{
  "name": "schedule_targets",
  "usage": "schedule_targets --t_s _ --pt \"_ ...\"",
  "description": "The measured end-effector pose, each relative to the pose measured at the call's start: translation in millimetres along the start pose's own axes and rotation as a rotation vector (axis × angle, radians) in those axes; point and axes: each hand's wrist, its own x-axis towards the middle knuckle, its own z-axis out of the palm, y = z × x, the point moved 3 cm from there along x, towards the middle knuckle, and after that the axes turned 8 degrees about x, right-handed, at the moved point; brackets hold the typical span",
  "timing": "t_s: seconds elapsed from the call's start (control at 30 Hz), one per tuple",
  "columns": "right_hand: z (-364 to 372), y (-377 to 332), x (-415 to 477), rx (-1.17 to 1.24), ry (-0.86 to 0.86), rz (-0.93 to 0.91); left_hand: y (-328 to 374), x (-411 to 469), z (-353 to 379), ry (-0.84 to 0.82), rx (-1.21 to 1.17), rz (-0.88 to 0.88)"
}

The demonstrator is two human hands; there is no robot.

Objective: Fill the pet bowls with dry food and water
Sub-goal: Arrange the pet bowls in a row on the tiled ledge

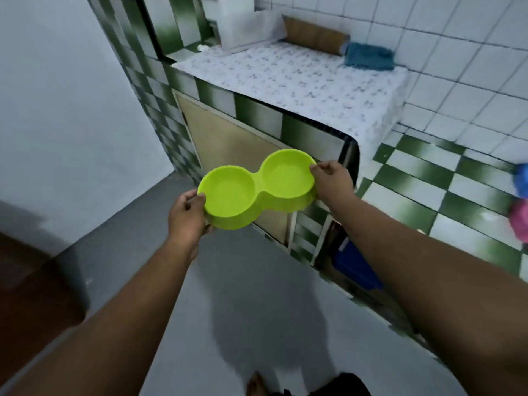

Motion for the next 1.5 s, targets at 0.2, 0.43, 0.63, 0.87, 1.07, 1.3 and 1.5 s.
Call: schedule_targets --t_s 0.2,0.43,0.63,0.87,1.07,1.3,1.5 --pt "-141 29 -11 -0.010 0.148 -0.003 -13 -66 101 -0.160 0.060 -0.003" --pt "-303 57 -12 -0.113 0.225 0.010 -28 -161 238 -0.307 0.113 0.006" --pt "-402 73 12 -0.230 0.195 0.031 -36 -215 332 -0.387 0.143 -0.037" --pt "-440 96 73 -0.261 0.170 0.071 -34 -225 402 -0.436 0.144 -0.092" --pt "-451 88 119 -0.346 0.223 0.091 -33 -203 461 -0.520 0.173 -0.175" --pt "-465 94 181 -0.326 0.224 0.137 -23 -192 524 -0.660 0.208 -0.186" --pt "-478 101 228 -0.398 0.153 0.157 -26 -195 567 -0.707 0.218 -0.195"
